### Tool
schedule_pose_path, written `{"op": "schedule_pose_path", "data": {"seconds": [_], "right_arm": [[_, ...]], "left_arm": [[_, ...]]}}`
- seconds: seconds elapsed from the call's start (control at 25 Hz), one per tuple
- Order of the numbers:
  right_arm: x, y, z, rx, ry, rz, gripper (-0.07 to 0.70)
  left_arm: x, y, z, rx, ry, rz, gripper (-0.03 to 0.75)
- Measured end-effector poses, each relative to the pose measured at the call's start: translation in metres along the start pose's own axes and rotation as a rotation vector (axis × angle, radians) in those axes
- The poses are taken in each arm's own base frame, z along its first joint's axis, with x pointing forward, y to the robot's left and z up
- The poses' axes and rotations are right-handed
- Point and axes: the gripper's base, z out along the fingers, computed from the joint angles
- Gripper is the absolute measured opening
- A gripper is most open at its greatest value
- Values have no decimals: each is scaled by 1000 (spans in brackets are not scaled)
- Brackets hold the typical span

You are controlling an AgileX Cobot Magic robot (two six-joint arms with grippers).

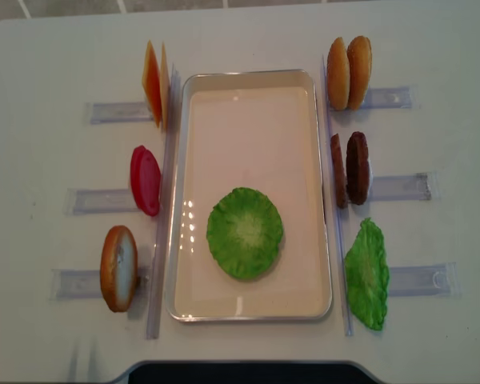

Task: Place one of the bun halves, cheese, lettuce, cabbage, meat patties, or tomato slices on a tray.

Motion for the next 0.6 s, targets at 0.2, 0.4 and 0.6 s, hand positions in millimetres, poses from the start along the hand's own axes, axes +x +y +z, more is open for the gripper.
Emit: {"op": "schedule_pose_path", "data": {"seconds": [0.2, 0.4, 0.6], "right_arm": [[0, 0, 0, 0, 0, 0, 559], [0, 0, 0, 0, 0, 0, 559], [0, 0, 0, 0, 0, 0, 559]], "left_arm": [[0, 0, 0, 0, 0, 0, 219], [0, 0, 0, 0, 0, 0, 219], [0, 0, 0, 0, 0, 0, 219]]}}
